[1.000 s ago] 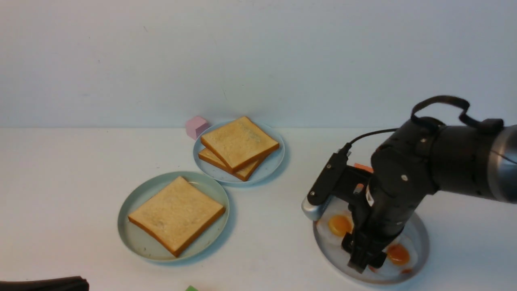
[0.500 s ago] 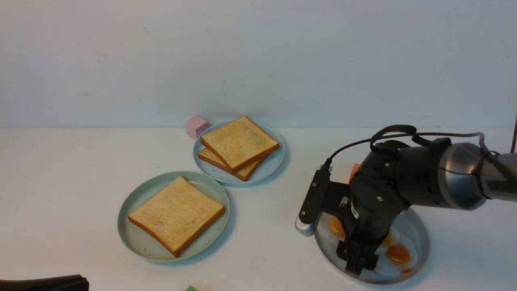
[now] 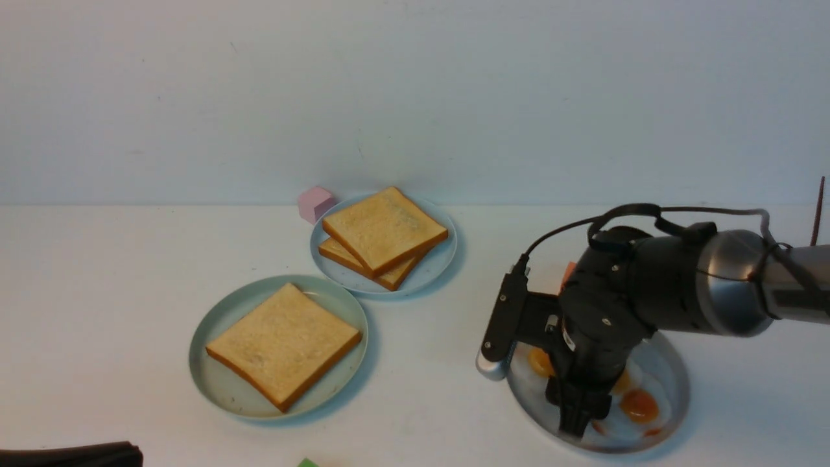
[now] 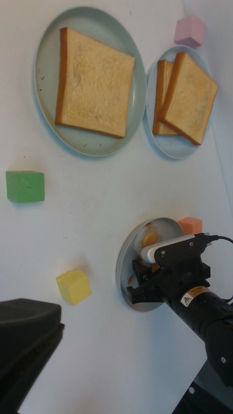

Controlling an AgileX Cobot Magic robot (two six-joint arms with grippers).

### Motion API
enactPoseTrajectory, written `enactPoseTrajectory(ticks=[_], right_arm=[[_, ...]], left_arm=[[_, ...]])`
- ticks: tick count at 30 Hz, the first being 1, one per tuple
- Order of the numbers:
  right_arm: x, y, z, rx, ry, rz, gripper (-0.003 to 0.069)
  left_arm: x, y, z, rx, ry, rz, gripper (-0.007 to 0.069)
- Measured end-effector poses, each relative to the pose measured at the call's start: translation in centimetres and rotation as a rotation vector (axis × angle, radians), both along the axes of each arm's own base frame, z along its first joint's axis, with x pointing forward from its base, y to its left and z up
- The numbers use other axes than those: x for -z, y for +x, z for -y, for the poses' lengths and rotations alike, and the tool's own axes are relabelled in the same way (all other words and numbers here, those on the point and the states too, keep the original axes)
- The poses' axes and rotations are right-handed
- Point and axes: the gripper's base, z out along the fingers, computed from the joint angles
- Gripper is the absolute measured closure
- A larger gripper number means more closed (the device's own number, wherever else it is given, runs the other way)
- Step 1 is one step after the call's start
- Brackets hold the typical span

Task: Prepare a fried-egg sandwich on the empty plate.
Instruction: Use the right arm to grab a fried egg

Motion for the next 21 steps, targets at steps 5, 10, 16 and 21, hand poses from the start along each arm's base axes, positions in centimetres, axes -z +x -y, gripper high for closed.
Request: enactPoseTrajectory(ticks=[5, 10, 16, 21], right_arm=[[0.0, 0.0, 0.1, -0.005, -0.015, -0.001, 0.0377], [-0.1, 0.0, 0.2, -0.009, -0.025, 0.001, 0.0423], [-1.0, -0.4, 0.1, -0.017, -0.032, 0.010, 0.0451], [-3.0, -1.0, -0.1, -0.029, -0.020, 0.047, 0.0571]], left_arm=[[0.0, 0.0, 0.0, 0.000, 0.000, 0.000, 0.0638], [0.0, 0.0, 0.0, 0.000, 0.000, 0.000, 0.0638], [0.0, 0.0, 0.0, 0.000, 0.000, 0.000, 0.0638], [0.0, 0.0, 0.0, 0.002, 0.004, 0.003, 0.0638]])
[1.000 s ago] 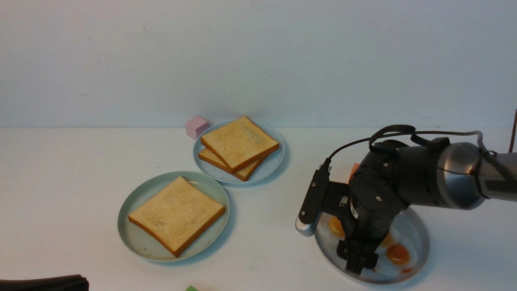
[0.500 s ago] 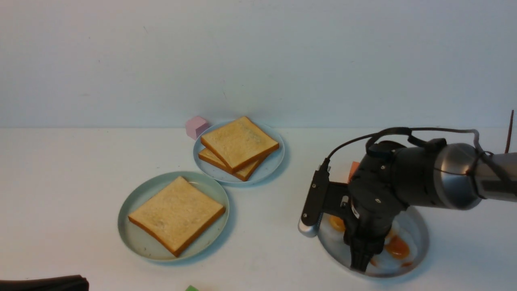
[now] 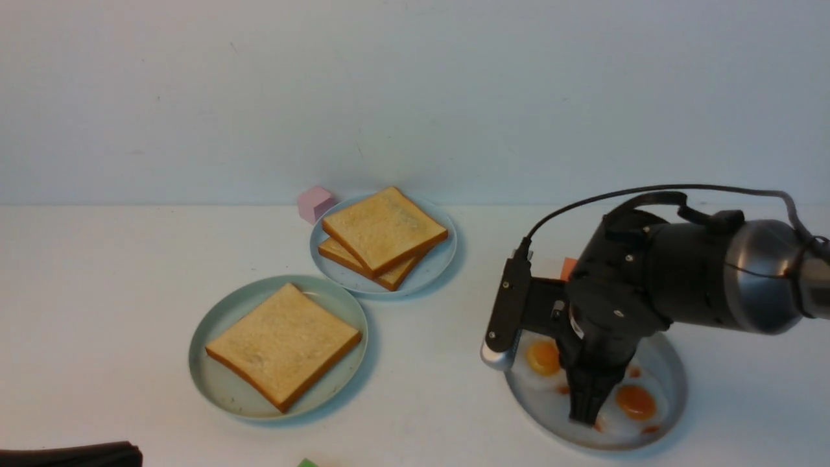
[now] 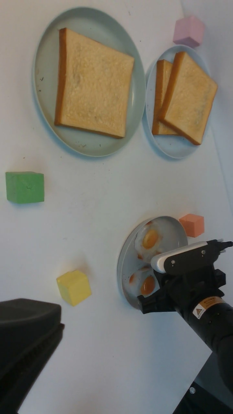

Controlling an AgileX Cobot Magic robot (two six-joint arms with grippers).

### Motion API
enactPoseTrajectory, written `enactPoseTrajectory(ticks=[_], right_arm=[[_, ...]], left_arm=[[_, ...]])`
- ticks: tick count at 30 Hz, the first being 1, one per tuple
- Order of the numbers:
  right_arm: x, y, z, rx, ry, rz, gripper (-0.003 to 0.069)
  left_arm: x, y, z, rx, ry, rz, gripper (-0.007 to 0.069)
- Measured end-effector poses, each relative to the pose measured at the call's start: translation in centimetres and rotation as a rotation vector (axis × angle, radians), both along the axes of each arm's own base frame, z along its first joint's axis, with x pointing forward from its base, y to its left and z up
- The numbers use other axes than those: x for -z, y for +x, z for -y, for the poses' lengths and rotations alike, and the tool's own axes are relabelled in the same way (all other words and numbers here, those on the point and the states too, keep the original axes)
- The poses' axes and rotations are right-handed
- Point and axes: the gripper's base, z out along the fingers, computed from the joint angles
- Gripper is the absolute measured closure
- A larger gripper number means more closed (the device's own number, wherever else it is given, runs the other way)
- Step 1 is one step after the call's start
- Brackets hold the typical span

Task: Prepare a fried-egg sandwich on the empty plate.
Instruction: Use the right arm to grab a fried egg, then use the right arm to place the fried egg on the slice of bread in the middle

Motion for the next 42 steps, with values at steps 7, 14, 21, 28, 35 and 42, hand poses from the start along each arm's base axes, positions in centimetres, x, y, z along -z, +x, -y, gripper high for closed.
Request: enactPoseTrajectory(ticks=[7, 14, 21, 28, 35, 42], right_arm=[[-1.9, -0.6, 0.3, 0.015, 0.019, 0.019, 0.0573], [-6.1, -1.8, -0.3, 0.019, 0.087, 0.101, 0.0579], [-11.9, -3.0, -4.4, -0.032, 0.176, 0.205, 0.0579], [-15.1, -5.8, -12.7, -0.272, 0.392, 0.326, 0.0579], [-9.9, -4.1, -18.7, -0.365, 0.428, 0.313, 0.0579], [-6.1, -2.3, -21.4, -0.441, 0.402, 0.356, 0.0579]], left_arm=[[0.0, 0.0, 0.0, 0.001, 0.001, 0.001, 0.0638], [-0.3, 0.2, -0.1, -0.018, -0.013, 0.035, 0.0638], [-0.3, 0.5, -0.6, -0.074, 0.011, 0.051, 0.0638], [-0.6, -0.7, -2.5, -0.246, -0.058, 0.076, 0.0638], [-0.8, -3.5, -4.5, -0.341, -0.147, 0.160, 0.0638], [-0.4, -4.0, -4.8, -0.351, -0.132, 0.136, 0.0638]])
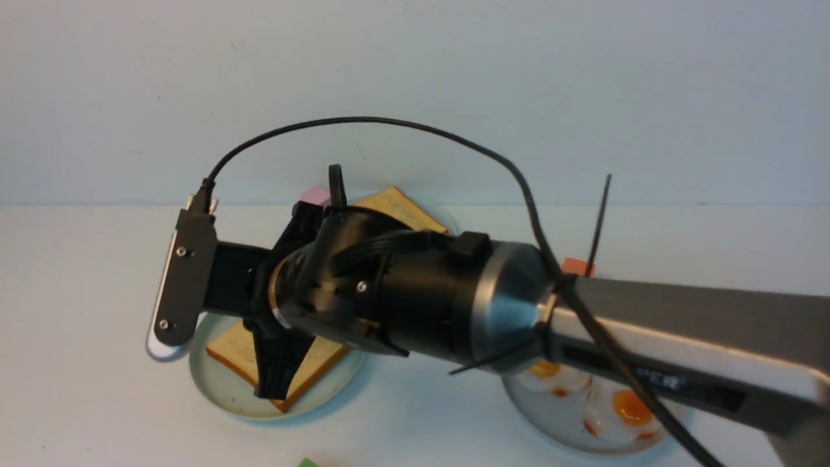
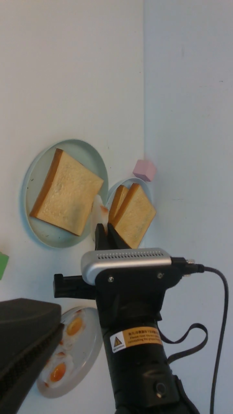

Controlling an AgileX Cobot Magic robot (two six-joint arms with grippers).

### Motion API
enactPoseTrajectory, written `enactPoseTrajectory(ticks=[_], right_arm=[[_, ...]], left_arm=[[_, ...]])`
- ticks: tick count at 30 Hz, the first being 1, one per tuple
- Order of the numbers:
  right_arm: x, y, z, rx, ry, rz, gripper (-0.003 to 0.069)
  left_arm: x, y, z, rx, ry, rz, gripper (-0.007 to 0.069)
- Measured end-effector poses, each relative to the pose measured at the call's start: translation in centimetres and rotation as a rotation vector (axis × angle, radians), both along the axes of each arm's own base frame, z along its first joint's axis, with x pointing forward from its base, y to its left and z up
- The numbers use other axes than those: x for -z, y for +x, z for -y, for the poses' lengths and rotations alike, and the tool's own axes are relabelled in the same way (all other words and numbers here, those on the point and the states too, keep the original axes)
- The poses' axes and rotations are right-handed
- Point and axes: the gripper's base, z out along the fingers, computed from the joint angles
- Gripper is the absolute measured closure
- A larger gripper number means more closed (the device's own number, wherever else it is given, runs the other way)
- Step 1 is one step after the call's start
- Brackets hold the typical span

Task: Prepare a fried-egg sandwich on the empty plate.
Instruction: Use the right arm to place the fried egg on the slice of bread in the middle

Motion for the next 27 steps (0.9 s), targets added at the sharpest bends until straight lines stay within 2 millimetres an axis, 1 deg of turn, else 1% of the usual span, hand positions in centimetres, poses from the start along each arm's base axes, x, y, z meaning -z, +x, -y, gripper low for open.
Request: enactPoseTrajectory(ticks=[3, 8, 13, 20, 21, 24, 27], right_arm=[[1.6, 0.5, -0.6, -0.025, -0.041, 0.033, 0.0579], [3.6, 1.3, -0.7, -0.023, -0.097, 0.069, 0.0579], [4.6, 1.9, -0.8, -0.011, -0.113, 0.096, 0.0579], [5.1, 1.8, -0.9, 0.024, -0.097, 0.069, 0.0576], [5.1, 1.8, -0.9, 0.025, -0.096, 0.068, 0.0567], [5.2, 1.6, -1.0, 0.039, -0.080, 0.051, 0.0489], [5.3, 1.5, -1.0, 0.069, -0.055, 0.015, 0.0349]], left_arm=[[0.1, 0.0, 0.0, -0.001, 0.003, -0.006, 0.0638], [0.1, 0.0, 0.0, -0.002, 0.003, -0.006, 0.0638], [0.1, 0.0, 0.0, -0.002, 0.004, -0.008, 0.0638], [0.1, 0.0, 0.0, -0.001, 0.003, -0.011, 0.0638], [0.1, 0.0, 0.0, 0.000, 0.002, -0.011, 0.0638], [0.1, 0.0, 0.0, 0.000, 0.002, -0.012, 0.0637], [0.1, 0.0, 0.0, 0.000, 0.002, -0.012, 0.0637]])
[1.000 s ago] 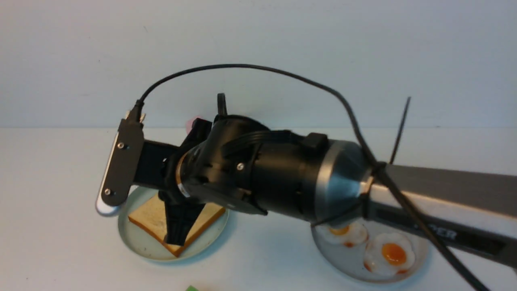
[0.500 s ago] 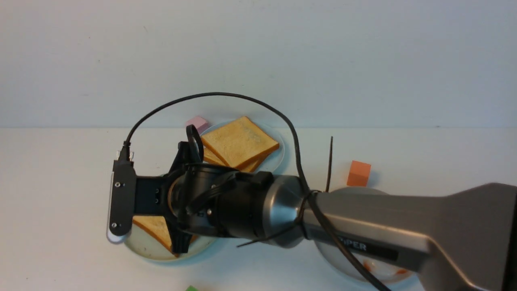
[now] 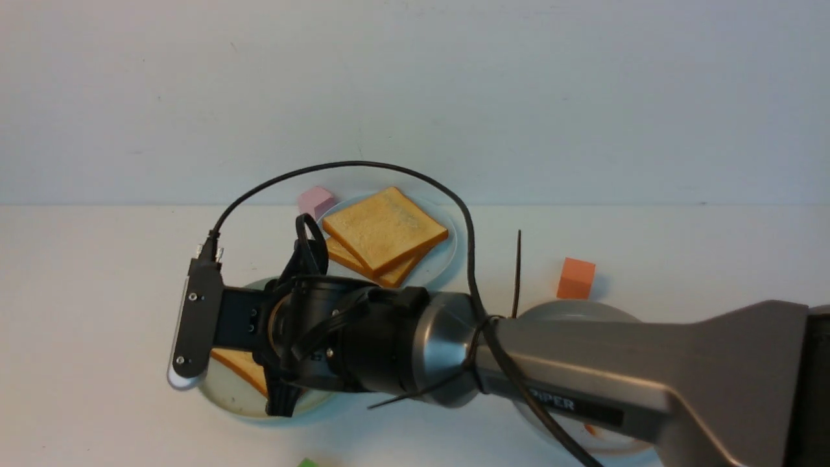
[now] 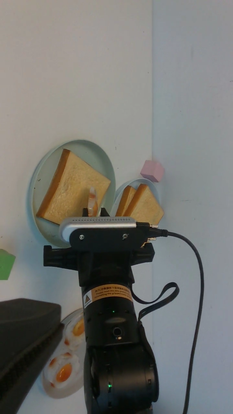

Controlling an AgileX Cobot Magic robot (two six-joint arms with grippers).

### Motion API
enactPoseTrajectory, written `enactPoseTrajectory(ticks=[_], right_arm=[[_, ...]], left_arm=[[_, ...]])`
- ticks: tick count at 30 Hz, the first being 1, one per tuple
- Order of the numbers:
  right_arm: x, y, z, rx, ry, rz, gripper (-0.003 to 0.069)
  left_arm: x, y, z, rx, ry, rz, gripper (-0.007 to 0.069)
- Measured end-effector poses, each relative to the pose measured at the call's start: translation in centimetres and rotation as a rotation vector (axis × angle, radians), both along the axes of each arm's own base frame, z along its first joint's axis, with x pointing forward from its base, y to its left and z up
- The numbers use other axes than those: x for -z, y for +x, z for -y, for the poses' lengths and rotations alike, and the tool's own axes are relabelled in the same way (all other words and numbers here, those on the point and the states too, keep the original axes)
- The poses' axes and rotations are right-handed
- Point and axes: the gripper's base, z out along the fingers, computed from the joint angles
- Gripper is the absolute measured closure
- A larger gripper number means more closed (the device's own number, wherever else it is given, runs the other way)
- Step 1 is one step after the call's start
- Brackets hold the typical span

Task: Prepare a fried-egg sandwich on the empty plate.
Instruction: Use the right arm to place the fried egg on the slice of bread in the middle, then use the left arm to grab a slice of bread

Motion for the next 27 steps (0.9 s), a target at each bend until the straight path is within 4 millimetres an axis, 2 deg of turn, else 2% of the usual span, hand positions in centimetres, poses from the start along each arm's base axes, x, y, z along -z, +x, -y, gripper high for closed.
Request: enactPoseTrajectory(ticks=[4, 7, 9, 12, 14, 15, 16, 19, 20, 22, 23, 24, 25, 27], right_arm=[[0.3, -0.7, -0.1, 0.048, 0.016, -0.065, 0.0122], [0.5, -1.6, -0.5, 0.064, 0.013, -0.104, 0.0008], [0.7, -2.2, -0.6, 0.073, 0.002, -0.124, -0.0015], [0.4, -3.1, -0.9, 0.080, -0.015, -0.140, -0.0001], [-0.7, -3.9, -0.8, 0.090, -0.026, -0.142, 0.0031], [-2.1, -4.8, -0.7, 0.091, -0.025, -0.137, 0.0063], [-2.7, -5.0, -0.6, 0.097, -0.025, -0.137, 0.0069], [-7.4, -7.2, 0.8, 0.133, -0.030, -0.129, 0.0175], [-10.2, -8.1, 2.2, 0.166, -0.023, -0.134, 0.0242], [-14.0, -9.2, 5.2, 0.246, -0.020, -0.171, 0.0362], [-15.5, -9.4, 6.7, 0.292, -0.016, -0.197, 0.0421], [-15.7, -9.4, 7.0, 0.304, -0.012, -0.207, 0.0444], [-17.5, -9.6, 8.9, 0.355, 0.014, -0.240, 0.0513], [-19.6, -9.6, 11.3, 0.416, 0.087, -0.285, 0.0618]], left_arm=[[0.0, 0.0, 0.0, 0.000, 0.000, 0.000, 0.0636], [0.0, 0.0, 0.0, 0.001, -0.002, -0.001, 0.0634], [0.0, 0.0, 0.0, 0.001, -0.002, -0.001, 0.0634], [0.0, 0.0, 0.0, 0.002, -0.003, -0.001, 0.0634], [0.0, 0.0, 0.0, 0.002, -0.001, -0.005, 0.0634], [0.1, 0.0, 0.0, 0.002, 0.002, -0.014, 0.0634], [0.2, 0.0, 0.0, 0.002, 0.004, -0.019, 0.0634], [0.7, 0.3, 0.2, 0.004, 0.029, -0.093, 0.0634], [1.0, 0.9, 0.5, 0.006, 0.049, -0.154, 0.0634], [1.4, 2.3, 1.2, 0.016, 0.084, -0.247, 0.0634], [1.6, 3.2, 1.7, 0.031, 0.103, -0.300, 0.0634], [1.8, 3.6, 1.9, 0.037, 0.112, -0.321, 0.0634], [2.2, 4.8, 2.6, 0.056, 0.142, -0.380, 0.0634], [2.9, 7.3, 4.1, 0.098, 0.162, -0.458, 0.0634]])
